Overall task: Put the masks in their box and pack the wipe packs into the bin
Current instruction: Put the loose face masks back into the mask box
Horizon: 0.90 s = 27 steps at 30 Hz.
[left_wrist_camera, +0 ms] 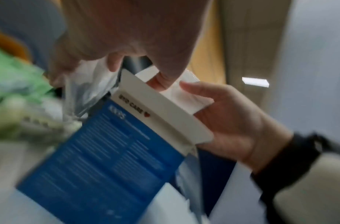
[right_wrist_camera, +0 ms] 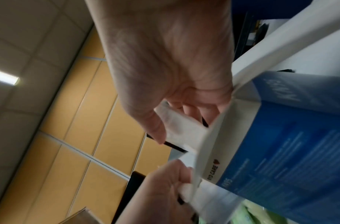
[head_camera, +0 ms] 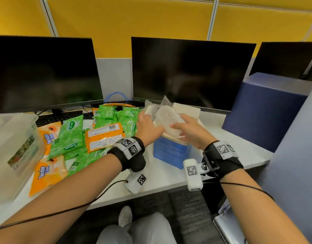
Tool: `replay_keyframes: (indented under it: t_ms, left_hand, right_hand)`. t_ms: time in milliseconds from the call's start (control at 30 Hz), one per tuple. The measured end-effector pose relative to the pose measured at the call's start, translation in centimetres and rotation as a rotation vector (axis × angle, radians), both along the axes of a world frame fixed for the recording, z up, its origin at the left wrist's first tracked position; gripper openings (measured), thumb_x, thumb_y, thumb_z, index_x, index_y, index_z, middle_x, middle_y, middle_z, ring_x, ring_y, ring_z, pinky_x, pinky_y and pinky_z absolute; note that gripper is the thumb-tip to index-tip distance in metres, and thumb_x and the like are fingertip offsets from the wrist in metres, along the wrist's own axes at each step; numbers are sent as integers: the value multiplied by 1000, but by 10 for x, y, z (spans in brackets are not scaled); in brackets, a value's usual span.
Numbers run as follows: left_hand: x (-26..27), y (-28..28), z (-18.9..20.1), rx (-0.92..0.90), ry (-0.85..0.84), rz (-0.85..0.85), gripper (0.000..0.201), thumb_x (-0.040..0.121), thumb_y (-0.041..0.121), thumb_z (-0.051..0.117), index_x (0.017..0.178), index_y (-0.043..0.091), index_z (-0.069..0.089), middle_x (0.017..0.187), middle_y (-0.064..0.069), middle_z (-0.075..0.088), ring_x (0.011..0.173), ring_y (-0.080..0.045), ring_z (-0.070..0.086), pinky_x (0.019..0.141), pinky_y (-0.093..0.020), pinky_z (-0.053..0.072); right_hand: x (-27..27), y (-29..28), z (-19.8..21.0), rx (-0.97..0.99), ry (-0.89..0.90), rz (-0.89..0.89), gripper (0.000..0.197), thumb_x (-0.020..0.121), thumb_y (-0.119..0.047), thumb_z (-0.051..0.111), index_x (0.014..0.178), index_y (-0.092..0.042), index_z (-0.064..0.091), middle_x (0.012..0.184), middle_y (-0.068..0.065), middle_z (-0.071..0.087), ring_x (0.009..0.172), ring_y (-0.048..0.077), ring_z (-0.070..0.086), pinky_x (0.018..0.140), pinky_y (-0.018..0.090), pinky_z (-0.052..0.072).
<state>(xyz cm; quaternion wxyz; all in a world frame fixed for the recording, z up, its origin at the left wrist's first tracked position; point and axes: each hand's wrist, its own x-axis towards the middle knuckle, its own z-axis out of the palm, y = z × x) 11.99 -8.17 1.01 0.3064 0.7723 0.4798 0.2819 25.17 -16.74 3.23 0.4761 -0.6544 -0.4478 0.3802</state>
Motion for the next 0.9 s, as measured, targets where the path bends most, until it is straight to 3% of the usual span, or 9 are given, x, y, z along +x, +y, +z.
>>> replay_keyframes:
  t_ms: [100,200,333,433,533,600,733,800,900]
  left_hand:
    - [-1,2,-4,-245,-150,36,85,61,30,59,135,-1,33,141,-9,18,126,-31,38,105,-43,41]
    - [-2,10,-6,-223,-141,54,78,72,27,73,136,1,35,140,-6,18,126,-30,38,102,-45,45]
    - [-6,21,-3,-167,-88,52,80,73,11,76,139,3,32,144,-10,16,130,-31,34,102,-44,46]
    - [-13,30,7,-71,-23,41,82,75,0,70,144,3,26,148,-15,13,132,-32,33,109,-34,37]
    - [-23,38,13,-35,30,37,85,76,1,71,147,4,24,150,-17,12,133,-33,33,112,-29,30]
    - [-29,40,10,-33,52,36,84,75,1,71,146,4,26,149,-16,14,132,-34,35,111,-30,32]
    - [-35,39,1,-51,11,31,78,77,2,70,144,4,29,147,-13,17,127,-34,39,100,-38,46]
    - [-35,37,0,-51,-70,39,72,82,12,69,143,5,32,146,-11,19,125,-32,42,90,-44,53]
    - [-31,30,3,-40,-134,-3,69,84,23,67,142,7,34,145,-5,20,126,-29,41,97,-47,50]
  right_hand:
    - [-11,-1,5,16,7,71,29,96,-37,53,123,-26,50,110,0,64,95,17,65,77,32,56]
    - [-15,0,9,13,-94,93,32,98,-50,41,122,-31,47,107,-2,63,94,15,63,76,28,55]
    - [-12,4,14,-30,-288,47,38,98,-38,44,133,-24,46,116,3,57,98,20,60,77,29,56]
    - [-1,1,22,65,-510,2,18,95,-26,52,112,-23,58,109,5,62,95,20,61,71,24,54]
    - [5,-7,31,87,-559,5,6,90,-22,58,94,-23,61,99,4,64,91,21,62,67,24,54]
    - [7,-11,35,54,-603,38,9,88,-22,60,93,-18,66,97,6,67,91,22,64,70,29,56]
    - [9,-20,38,195,-503,-13,16,89,-26,62,102,-18,68,97,3,69,89,18,66,69,26,52]
    - [12,-23,39,297,-433,-74,18,88,-26,63,102,-17,69,97,5,70,90,21,66,75,33,52]
    - [14,-28,38,337,-370,-79,24,81,-28,62,94,-9,71,93,12,70,88,28,65,78,39,51]
